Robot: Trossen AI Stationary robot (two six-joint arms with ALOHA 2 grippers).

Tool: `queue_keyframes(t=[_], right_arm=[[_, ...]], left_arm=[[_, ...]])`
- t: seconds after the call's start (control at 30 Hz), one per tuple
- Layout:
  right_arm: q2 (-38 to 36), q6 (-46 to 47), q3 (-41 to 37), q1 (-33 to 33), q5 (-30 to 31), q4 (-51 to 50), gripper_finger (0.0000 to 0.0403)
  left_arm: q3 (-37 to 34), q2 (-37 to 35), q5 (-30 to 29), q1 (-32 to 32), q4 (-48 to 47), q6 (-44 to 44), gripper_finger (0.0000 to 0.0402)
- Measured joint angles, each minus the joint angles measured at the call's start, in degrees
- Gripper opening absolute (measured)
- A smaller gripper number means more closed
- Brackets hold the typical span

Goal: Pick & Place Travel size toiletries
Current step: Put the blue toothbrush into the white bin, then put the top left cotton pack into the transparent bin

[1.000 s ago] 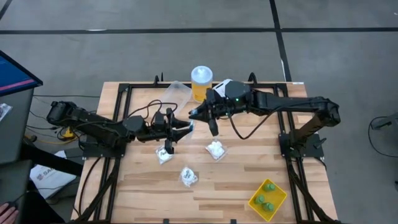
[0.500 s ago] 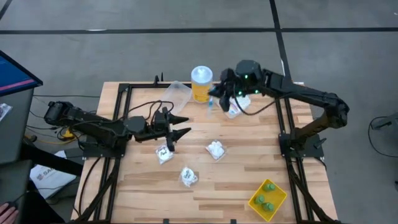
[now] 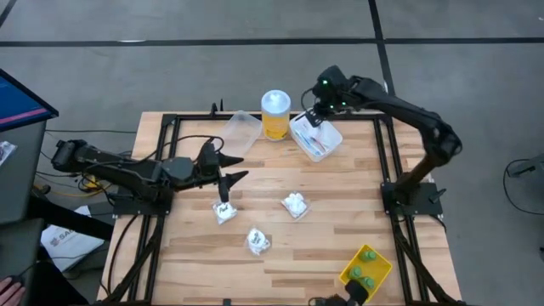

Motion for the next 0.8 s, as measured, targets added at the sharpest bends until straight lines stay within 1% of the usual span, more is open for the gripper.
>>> queue_keyframes(t=[0.1,0.17,0.23,0.37,0.43,0.5,0.57,0.63,0.73,0.8], right_arm=[[4.1,0.0,0.0,-0.9,0.2,-1.3,0.0065],[6.7,-1.6,0.0,-1.2,0.7,-2.6,0.0083],[8.7,-3.2,0.0,-1.3,1.1,-3.1,0.0112],[9.9,-3.6,0.5,-1.1,1.1,-3.3,0.0187],[9.9,-3.5,1.8,-1.0,1.1,-3.2,0.0223],[9.0,-3.0,3.5,-0.9,1.1,-3.2,0.0247],[7.0,-2.9,5.5,-0.6,0.7,-3.3,0.0257],[4.1,-2.8,7.5,-0.3,-0.2,-4.3,0.0258],[-0.8,-2.7,9.7,1.1,-0.3,-5.3,0.0250],[-4.6,-1.9,10.3,2.5,-0.4,-5.4,0.0242]], left_arm=[[0.0,0.0,0.0,-0.2,-3.1,-0.5,0.0222],[0.0,0.0,0.0,-0.3,-5.5,-1.7,0.0229],[0.0,0.0,0.1,-0.3,-8.7,-2.7,0.0236],[0.0,0.0,3.6,-0.3,-14.0,-5.7,0.0256],[0.0,0.0,6.5,-0.3,-17.2,-8.5,0.0267],[0.0,0.1,8.2,-0.3,-21.6,-13.1,0.0275],[0.0,0.3,8.6,-0.3,-26.3,-17.8,0.0279],[0.0,0.3,8.8,-0.3,-30.4,-21.2,0.0279],[0.0,0.3,10.0,-0.4,-38.1,-26.6,0.0275],[-0.8,0.2,10.1,-0.4,-40.5,-28.8,0.0271]])
